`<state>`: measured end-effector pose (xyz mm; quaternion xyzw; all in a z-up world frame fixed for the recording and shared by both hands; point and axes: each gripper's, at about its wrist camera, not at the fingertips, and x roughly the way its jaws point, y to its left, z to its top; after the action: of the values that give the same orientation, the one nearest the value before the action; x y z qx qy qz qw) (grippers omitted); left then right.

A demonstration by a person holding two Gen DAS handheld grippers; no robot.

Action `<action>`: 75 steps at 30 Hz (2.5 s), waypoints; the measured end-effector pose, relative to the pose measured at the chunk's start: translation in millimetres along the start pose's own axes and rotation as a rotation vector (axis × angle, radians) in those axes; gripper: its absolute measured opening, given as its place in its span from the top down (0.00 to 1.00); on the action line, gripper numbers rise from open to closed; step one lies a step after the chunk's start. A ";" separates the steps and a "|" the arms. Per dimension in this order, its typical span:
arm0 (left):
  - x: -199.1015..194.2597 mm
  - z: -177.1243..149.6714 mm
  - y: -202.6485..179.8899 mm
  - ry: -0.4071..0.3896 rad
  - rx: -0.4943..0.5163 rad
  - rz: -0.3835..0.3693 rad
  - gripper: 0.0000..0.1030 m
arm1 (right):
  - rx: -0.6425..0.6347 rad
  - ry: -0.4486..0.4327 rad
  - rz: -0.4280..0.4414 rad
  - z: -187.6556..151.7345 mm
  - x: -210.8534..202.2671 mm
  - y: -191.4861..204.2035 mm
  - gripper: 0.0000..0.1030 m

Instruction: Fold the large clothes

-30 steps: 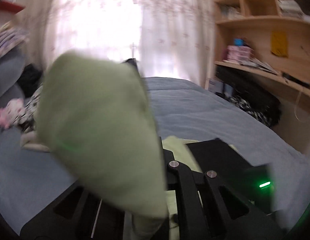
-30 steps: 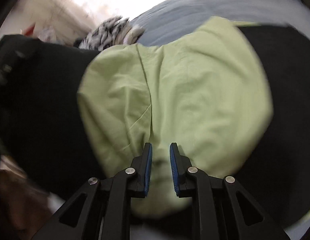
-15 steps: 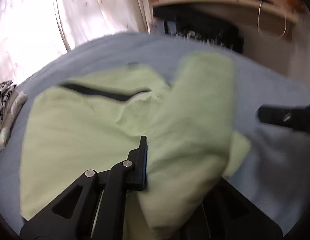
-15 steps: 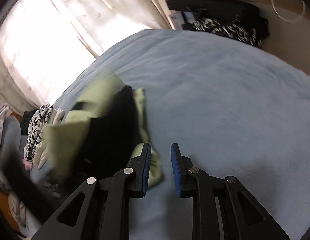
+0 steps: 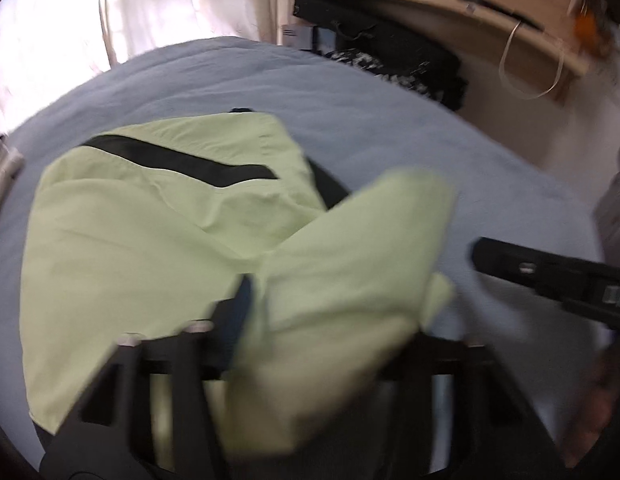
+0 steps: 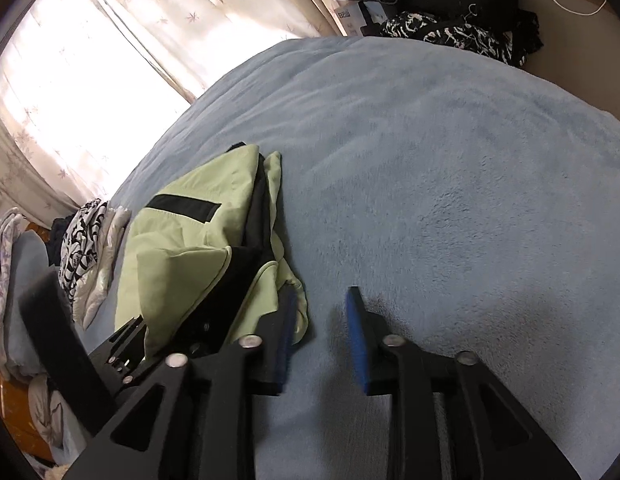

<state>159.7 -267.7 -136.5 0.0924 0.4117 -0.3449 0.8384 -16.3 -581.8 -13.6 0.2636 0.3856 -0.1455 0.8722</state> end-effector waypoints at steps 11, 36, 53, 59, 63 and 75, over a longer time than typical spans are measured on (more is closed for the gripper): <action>-100.1 1.0 47.8 -0.126 -0.091 0.072 0.31 | -0.077 0.006 0.141 36.0 -28.6 45.1 0.62; -61.9 -41.3 164.2 -0.026 -0.399 0.103 0.51 | -0.205 0.183 0.218 81.8 78.0 76.3 0.96; -47.7 -39.9 121.4 -0.017 -0.238 0.238 0.42 | -0.257 0.199 0.084 49.4 99.2 46.4 0.90; -59.9 -18.9 148.8 -0.026 -0.303 0.164 0.41 | -0.235 0.163 0.150 82.8 67.4 54.9 0.49; -49.3 2.9 175.6 -0.015 -0.363 0.130 0.41 | -0.210 0.157 0.127 115.6 87.0 62.3 0.49; 1.5 23.6 199.8 0.013 -0.349 0.196 0.35 | -0.349 0.101 -0.023 154.3 147.9 96.2 0.97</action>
<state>305.9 -130.0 -148.2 -0.0123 0.4597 -0.1845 0.8686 217.3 -598.7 -4.0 0.1106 0.4513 -0.0729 0.8825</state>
